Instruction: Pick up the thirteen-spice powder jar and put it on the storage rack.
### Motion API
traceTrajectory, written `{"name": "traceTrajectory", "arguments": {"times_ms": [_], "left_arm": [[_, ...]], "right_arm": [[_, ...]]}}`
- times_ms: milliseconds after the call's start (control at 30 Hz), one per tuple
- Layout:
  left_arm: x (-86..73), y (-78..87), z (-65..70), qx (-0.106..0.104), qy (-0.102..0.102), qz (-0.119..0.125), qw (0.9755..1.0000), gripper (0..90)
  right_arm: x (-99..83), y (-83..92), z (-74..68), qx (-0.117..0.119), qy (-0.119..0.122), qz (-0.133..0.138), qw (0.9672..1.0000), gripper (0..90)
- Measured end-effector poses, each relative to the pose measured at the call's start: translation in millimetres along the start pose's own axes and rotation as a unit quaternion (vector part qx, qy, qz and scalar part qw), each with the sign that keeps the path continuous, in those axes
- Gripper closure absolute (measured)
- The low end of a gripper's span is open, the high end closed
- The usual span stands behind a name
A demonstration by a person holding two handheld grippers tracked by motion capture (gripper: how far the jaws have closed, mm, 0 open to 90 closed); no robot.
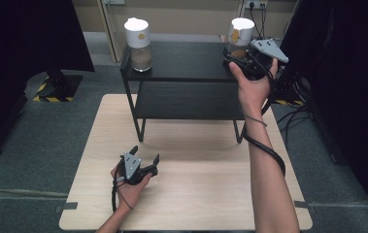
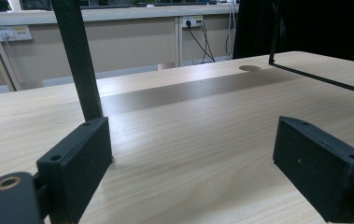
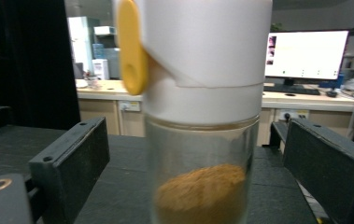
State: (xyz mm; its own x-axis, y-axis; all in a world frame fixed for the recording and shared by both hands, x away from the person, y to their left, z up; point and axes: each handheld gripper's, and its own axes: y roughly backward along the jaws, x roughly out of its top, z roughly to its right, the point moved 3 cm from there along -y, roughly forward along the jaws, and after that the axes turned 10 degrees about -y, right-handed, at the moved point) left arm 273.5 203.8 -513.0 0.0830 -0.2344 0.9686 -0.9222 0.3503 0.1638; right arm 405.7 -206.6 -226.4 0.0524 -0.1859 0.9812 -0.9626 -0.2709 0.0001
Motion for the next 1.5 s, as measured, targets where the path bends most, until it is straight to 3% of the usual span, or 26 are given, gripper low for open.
{"name": "traceTrajectory", "arguments": {"times_ms": [167,467,1500], "left_arm": [[0.2,-0.3,0.0,0.0,0.002,-0.001,1.0,11.7],[0.6,-0.7,-0.1,0.001,0.004,-0.002,1.0,11.7],[0.8,-0.7,0.8,0.002,0.0,-0.002,1.0,11.7]], "right_arm": [[-1.2,11.8,-3.6,0.004,0.008,-0.021,0.9998,6.7],[-15.9,31.7,-1.6,0.03,0.015,-0.01,0.9994,6.2],[-58.2,70.9,3.4,0.069,0.014,-0.005,0.9975,6.0]]}}
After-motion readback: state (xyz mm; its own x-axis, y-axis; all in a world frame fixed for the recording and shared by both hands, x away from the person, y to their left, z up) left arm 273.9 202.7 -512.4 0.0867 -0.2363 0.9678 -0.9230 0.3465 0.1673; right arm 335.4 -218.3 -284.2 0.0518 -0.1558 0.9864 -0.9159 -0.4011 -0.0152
